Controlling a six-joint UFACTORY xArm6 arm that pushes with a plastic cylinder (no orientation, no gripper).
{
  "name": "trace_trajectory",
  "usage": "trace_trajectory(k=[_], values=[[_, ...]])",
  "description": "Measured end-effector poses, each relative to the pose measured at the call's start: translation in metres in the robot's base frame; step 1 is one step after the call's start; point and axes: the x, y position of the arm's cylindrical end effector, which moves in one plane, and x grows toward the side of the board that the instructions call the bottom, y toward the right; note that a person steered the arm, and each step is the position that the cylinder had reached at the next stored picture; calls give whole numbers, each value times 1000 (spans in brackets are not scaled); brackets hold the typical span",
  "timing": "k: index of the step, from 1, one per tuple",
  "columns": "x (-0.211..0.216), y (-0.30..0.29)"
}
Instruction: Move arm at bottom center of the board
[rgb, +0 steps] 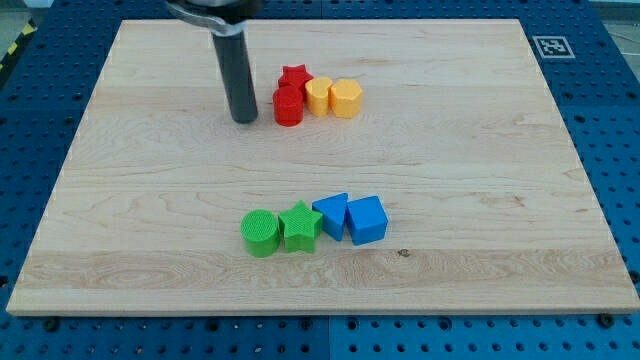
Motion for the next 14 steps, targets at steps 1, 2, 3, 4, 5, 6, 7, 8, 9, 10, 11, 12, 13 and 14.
trace_trajectory(k=[1, 2, 3, 4, 5, 6, 7, 8, 9, 10, 11, 12, 13, 14], values=[[3, 18], [3, 25], [3, 27], [24, 27], [49, 15], [50, -7], [50, -26], [50, -42], [50, -48], [44, -29], [43, -8], [43, -4], [43, 1], [43, 22]])
